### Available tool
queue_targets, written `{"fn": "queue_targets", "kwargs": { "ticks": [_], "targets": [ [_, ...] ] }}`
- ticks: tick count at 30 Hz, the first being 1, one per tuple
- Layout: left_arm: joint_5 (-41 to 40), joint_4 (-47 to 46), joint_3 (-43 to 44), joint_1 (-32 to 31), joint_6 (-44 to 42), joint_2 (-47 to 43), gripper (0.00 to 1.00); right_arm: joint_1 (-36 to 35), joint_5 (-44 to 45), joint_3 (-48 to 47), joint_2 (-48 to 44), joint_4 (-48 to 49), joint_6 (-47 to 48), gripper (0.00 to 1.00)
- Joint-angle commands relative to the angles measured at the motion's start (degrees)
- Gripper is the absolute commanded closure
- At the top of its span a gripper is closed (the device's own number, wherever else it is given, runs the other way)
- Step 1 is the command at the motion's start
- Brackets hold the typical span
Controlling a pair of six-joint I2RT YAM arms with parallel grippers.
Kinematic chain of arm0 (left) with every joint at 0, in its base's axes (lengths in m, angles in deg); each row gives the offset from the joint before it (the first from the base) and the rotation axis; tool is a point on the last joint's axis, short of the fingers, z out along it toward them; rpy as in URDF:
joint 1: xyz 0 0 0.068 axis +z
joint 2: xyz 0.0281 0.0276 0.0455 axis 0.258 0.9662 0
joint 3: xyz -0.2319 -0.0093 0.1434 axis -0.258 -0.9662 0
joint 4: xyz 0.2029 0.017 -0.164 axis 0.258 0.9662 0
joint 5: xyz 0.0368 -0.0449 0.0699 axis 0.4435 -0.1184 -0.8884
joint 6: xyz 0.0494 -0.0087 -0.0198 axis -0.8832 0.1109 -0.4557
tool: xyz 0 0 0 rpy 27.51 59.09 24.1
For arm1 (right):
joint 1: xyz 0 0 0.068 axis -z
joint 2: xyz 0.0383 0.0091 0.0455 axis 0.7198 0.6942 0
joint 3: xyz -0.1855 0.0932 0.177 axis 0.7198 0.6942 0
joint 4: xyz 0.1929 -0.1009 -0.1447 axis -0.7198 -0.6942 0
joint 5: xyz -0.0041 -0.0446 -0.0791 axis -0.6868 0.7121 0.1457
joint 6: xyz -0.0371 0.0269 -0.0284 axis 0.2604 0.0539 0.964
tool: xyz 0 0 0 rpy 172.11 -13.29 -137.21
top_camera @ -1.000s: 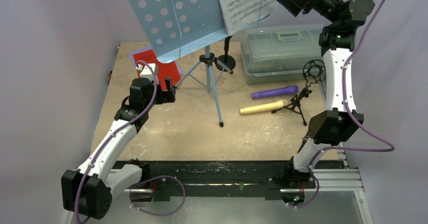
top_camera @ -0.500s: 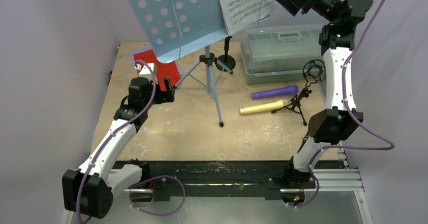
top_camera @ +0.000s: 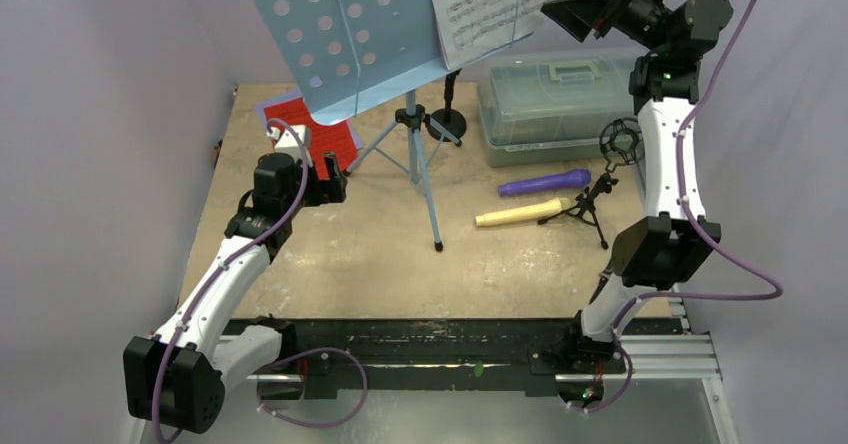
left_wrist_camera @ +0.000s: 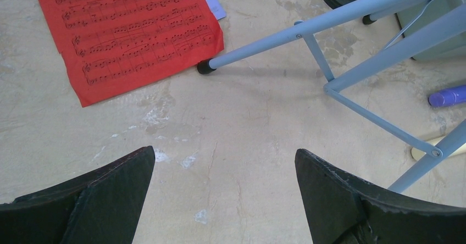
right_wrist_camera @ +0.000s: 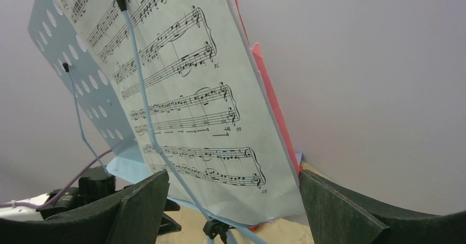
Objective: Pack up the instrument practice props
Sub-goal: Pick up the sheet music from the music stand.
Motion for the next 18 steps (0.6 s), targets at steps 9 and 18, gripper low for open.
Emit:
{"fn": "queue_targets", "kwargs": {
  "ticks": [9, 18],
  "targets": [
    [1.34, -1.7, 0.89, 0.45, 0.79, -0.56, 0.01, 0.16, -2.84, 2.68, -6.95, 3.6, -0.85, 0.09],
    [1.65, -1.77, 0.86, 0.45, 0.83, -0.69, 0.01, 0.25, -2.84, 3.8, -8.45, -0.58, 2.98, 0.08]
  ]
}}
